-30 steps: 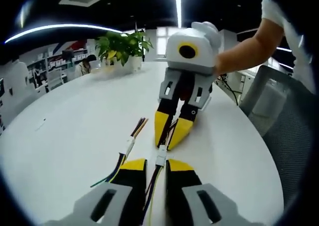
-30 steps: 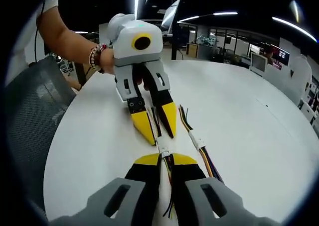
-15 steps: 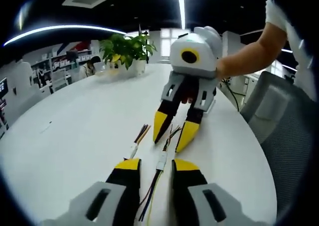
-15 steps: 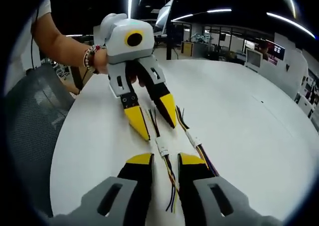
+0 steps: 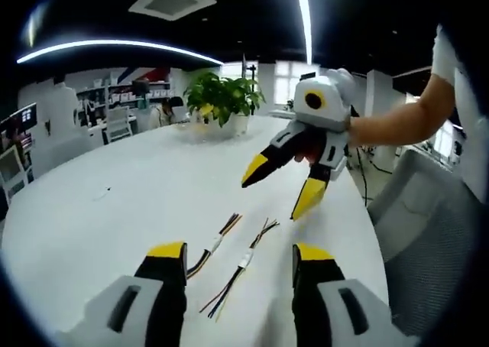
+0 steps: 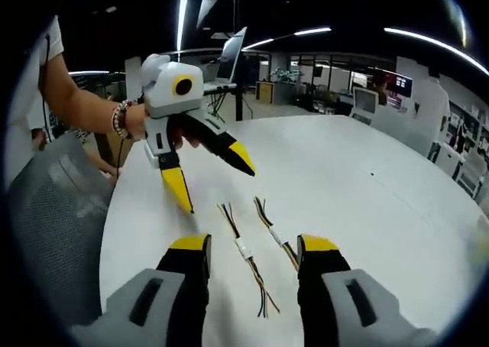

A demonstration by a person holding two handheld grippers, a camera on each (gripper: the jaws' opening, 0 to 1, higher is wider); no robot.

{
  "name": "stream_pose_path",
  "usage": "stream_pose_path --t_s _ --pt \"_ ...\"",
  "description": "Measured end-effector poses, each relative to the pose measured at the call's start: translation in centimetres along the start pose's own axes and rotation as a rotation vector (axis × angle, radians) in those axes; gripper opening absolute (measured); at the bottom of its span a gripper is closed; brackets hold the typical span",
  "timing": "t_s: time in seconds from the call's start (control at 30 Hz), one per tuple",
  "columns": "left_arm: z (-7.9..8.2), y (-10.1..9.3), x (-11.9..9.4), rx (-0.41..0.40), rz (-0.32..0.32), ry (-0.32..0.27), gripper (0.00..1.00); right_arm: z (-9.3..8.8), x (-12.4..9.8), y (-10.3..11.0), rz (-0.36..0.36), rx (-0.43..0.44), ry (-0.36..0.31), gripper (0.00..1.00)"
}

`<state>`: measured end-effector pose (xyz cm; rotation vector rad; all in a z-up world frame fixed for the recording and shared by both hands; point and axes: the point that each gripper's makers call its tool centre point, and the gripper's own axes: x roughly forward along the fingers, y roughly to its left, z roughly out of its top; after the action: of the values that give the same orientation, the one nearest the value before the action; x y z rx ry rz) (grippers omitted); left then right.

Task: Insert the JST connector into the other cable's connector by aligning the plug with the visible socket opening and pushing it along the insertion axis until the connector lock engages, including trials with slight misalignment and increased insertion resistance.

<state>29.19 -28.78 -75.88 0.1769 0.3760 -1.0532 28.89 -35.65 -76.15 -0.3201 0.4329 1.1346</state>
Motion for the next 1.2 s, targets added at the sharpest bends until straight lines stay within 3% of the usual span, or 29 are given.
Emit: stream_pose_path --t_s 0.07,0.23,0.37,0.53,0.73,0.97,1.2 --pt "1.0 -0.5 -0.9 -0.067 0.003 -0.041 0.54 0.4 -0.8 0.2 -0.022 -0.004 -0.003 0.49" --pt "3.1 -1.0 -3.3 -0.065 0.053 -0.106 0.63 2.0 -2.8 0.8 -0.059 0.050 -0.059 0.56" --pt "3.2 -1.5 -5.1 -0.133 0.069 -0.132 0.66 3.5 -4.8 1.1 -0.123 0.059 -0.120 0.61" --pt "2.6 -1.8 -7.6 -0.147 0.139 -0.146 0.73 4.1 -6.9 1.6 -0.193 0.118 -0.165 0.76" --pt "2.1 -2.1 -11.0 -0.220 0.220 -0.211 0.74 4.4 -9.1 3.1 -0.247 0.160 -0.231 0.74" --pt "1.3 -3.8 -13.8 -0.250 0.260 -0.240 0.74 4.3 -11.7 4.8 -0.283 0.207 -0.295 0.73" --pt "-0.6 -6.6 -15.3 -0.281 0.269 -0.232 0.75 2.4 -15.3 6.2 -0.376 0.287 -0.351 0.71"
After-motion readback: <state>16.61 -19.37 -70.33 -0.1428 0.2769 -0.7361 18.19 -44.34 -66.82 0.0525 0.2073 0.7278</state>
